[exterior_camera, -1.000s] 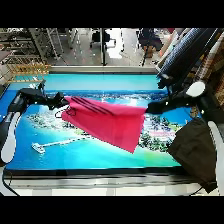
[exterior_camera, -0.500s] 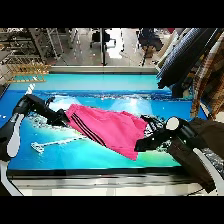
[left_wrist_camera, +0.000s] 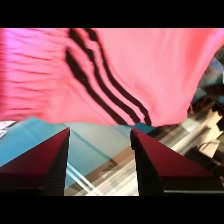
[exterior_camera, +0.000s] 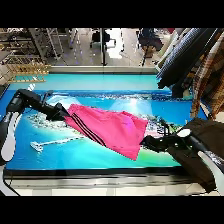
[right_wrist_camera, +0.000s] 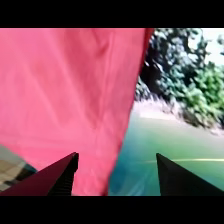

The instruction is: Fold the clothes and pants, and hang the long-sleeved shirts on hangers.

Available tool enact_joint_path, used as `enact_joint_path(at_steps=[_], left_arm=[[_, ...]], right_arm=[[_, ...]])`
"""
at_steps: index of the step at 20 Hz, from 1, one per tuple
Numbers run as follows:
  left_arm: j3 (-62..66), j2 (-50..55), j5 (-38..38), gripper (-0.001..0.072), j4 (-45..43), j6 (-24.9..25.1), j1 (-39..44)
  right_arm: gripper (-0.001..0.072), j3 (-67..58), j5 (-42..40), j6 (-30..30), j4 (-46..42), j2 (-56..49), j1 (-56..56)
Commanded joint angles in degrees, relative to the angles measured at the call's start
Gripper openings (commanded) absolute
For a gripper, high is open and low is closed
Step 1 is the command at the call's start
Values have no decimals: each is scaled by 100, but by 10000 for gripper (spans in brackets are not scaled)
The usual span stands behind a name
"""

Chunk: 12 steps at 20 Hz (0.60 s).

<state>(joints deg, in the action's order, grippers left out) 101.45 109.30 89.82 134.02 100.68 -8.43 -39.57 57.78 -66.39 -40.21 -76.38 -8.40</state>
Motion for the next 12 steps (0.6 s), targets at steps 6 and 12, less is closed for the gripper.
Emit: enact_joint_path(at_steps=[6, 12], left_arm=[[-2, -109, -372, 115, 55, 831, 894], [-4, 374, -603, 12, -461, 313, 1722]], right_arm=[[14, -796, -634, 1106, 1150, -1314, 765], [12, -1480, 20, -2022, -4188, 544, 175]])
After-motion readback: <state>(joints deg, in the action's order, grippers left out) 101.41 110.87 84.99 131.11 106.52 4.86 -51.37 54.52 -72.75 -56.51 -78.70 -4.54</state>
